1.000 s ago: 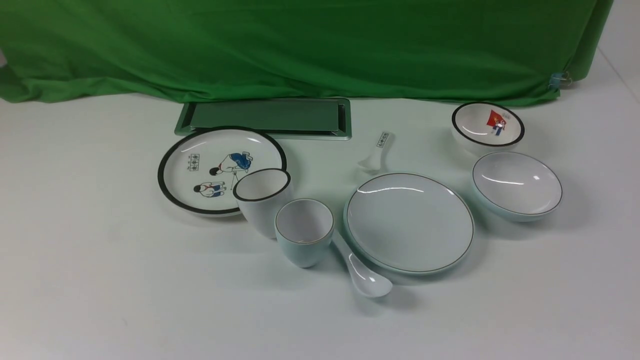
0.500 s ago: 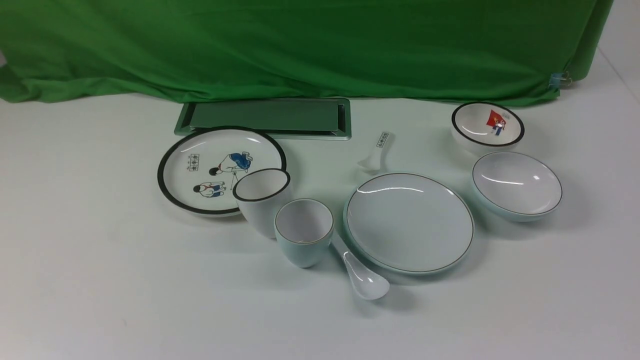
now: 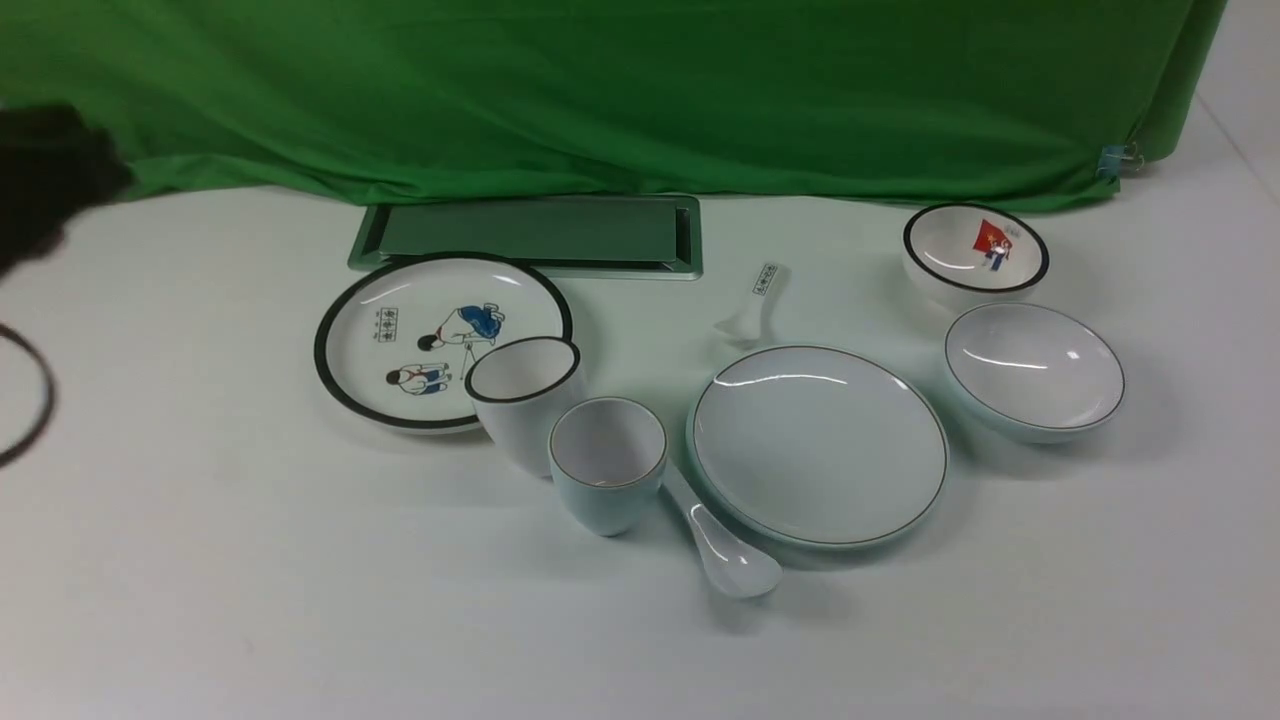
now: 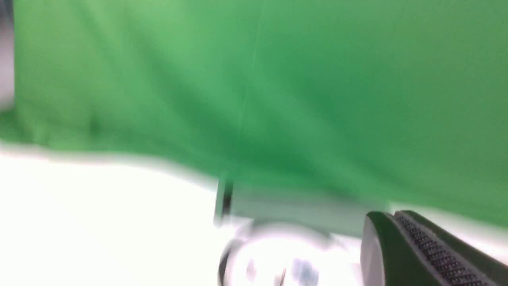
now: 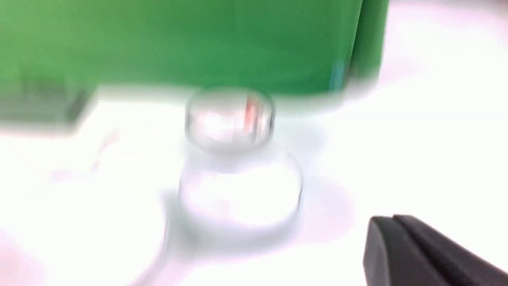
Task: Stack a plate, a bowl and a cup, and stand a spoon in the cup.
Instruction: Use the right arm to grab a blue rice bowl, then use the right arm to put the blue rice bowl into the blue large plate in the middle, then use the left arm to grab a blue teacup
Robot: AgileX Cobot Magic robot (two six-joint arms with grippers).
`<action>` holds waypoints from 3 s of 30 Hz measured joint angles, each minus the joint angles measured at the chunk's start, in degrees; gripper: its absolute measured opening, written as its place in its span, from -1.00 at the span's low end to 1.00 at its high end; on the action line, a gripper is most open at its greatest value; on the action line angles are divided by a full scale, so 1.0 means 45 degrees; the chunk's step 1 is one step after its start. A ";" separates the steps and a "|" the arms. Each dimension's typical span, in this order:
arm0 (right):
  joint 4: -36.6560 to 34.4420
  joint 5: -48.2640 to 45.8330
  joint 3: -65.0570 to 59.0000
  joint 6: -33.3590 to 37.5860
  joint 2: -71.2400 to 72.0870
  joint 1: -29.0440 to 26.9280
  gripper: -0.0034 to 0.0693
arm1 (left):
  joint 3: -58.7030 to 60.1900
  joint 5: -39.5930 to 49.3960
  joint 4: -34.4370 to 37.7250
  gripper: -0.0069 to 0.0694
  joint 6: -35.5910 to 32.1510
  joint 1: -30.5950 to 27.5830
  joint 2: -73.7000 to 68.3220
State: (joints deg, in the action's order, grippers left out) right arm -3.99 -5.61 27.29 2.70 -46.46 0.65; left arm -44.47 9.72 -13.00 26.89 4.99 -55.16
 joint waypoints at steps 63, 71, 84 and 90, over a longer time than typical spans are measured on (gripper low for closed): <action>-0.3157 -0.9394 1.3776 0.4059 -1.3637 0.2216 -0.72 | -0.6318 0.8530 0.5184 0.19 -0.6954 0.4352 -0.8052; -0.3167 -0.8380 1.3764 0.3608 -1.4939 0.2977 -0.71 | -0.6318 0.8082 0.5785 0.19 -0.6954 0.4352 -0.8052; -0.2916 -0.8319 1.3764 0.3571 -1.5219 0.3216 -0.10 | -0.6318 0.7845 0.6039 0.19 -0.6954 0.4352 -0.8697; -0.2916 -0.8783 1.3764 0.3571 -1.5219 0.3239 0.06 | -0.6318 0.7574 0.5846 0.19 -0.6908 0.4352 -0.9568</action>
State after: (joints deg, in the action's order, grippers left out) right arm -17.12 -45.14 89.23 18.77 -114.94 15.23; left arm -72.91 43.81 13.31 -4.20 24.57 -98.22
